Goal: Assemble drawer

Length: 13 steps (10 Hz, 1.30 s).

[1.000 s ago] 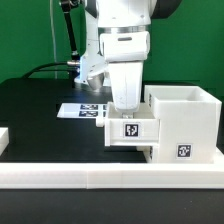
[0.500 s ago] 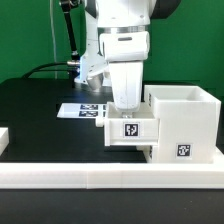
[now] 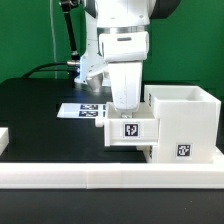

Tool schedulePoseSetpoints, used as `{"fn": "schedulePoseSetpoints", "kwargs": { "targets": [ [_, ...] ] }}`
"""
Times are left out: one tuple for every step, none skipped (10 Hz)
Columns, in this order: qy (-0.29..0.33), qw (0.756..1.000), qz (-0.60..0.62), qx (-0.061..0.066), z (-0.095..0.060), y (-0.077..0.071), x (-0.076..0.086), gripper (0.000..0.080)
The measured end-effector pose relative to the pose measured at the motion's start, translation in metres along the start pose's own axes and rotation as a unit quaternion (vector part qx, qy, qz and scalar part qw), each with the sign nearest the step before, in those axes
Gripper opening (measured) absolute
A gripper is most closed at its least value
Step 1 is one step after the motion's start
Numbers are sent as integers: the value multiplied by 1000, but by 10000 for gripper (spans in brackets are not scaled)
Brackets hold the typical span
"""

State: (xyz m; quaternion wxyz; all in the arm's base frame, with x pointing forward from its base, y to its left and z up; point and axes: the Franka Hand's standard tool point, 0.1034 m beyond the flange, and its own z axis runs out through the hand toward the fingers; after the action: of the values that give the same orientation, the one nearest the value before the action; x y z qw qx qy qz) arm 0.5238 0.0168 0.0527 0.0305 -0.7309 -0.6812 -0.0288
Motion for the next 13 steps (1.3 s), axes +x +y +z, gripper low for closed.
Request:
{"fn": "schedulePoseSetpoints", "kwargs": {
  "targets": [
    [0,1000,-8,-1,0,0,-1,41],
    [-3,1000,-17,-2,0,1,-2,41],
    [-4,1000,-17,-3,0,1,-3,41],
    [-4,1000,-17,-3,0,1,-3,41],
    [-4,1000,-16,-4,0,1,-4,41],
    [-4,1000,-16,-4,0,1,-4,41],
    [-4,1000,-16,-4,0,1,-4,41],
    [-4,1000,-16,-4,0,1,-4,41],
    [-4,1000,-17,-4,-1,1,-4,41],
    [-3,1000,-23,-7,0,1,-5,41],
    [-4,1000,-27,-7,1,-1,-5,41],
    [-11,999,-47,-6,3,-2,-1,41],
    [-10,999,-45,-6,3,-2,-2,41]
  ]
}}
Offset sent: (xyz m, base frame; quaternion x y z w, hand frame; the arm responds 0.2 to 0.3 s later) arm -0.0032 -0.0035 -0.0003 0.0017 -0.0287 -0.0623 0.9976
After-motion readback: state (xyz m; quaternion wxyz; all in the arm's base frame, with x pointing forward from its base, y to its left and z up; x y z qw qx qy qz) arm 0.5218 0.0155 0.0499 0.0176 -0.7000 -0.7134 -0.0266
